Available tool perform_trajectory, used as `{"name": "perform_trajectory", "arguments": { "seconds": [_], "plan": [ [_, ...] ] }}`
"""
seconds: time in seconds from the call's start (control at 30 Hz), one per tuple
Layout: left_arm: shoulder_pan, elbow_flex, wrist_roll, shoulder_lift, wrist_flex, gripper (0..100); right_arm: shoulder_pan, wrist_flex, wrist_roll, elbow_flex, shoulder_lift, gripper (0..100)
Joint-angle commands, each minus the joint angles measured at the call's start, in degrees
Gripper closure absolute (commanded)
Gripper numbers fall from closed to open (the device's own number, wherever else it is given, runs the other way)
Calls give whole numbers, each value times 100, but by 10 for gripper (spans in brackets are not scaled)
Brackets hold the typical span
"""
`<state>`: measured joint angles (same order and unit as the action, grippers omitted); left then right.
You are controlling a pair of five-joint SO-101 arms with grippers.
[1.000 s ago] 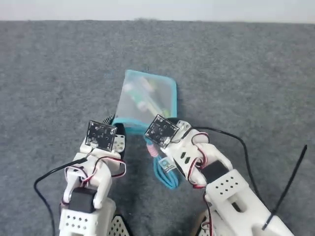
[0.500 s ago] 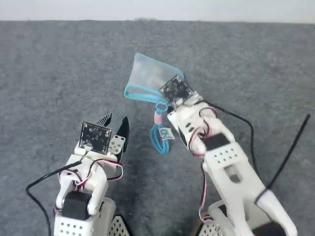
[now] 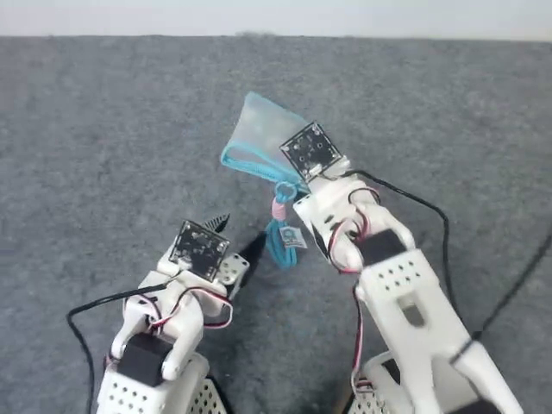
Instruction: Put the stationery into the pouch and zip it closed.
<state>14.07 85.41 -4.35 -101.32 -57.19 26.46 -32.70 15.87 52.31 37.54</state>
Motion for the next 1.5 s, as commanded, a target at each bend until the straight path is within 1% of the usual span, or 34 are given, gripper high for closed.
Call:
{"name": "perform_trajectory", "arguments": {
  "seconds": [0.0, 0.17, 0.3, 0.4, 0.6, 0.8, 0.87, 0.9, 1.17, 1.3, 1.47],
  "plan": [
    [185, 13, -97, 0, 299, 764, 295, -505, -202, -62, 866, 993],
    [352, 242, -97, 9, 554, 764, 681, -435, -167, 369, 1226, 993],
    [360, 242, 35, 9, 554, 764, 734, -479, -167, 457, 1244, 993],
    [360, 295, 132, 9, 712, 767, 778, -479, -167, 501, 1262, 993],
    [360, 673, 114, 9, 1354, 858, 813, -453, -167, 545, 1226, 993],
    [316, 673, 105, -26, 1380, 930, 778, -435, -158, 633, 1226, 993],
    [308, 673, 97, -26, 1371, 971, 716, -444, -158, 677, 1226, 993],
    [264, 673, 97, -26, 1371, 992, 646, -435, -158, 695, 1226, 993],
    [-475, 497, 97, -26, 1371, 991, 92, -435, -141, 738, 1226, 993],
    [-747, 488, 97, -26, 1389, 991, -84, -365, 149, 853, 1226, 993],
    [-1116, 514, -281, -35, 1486, 991, -382, 84, 193, 1099, 1226, 993]
  ]
}}
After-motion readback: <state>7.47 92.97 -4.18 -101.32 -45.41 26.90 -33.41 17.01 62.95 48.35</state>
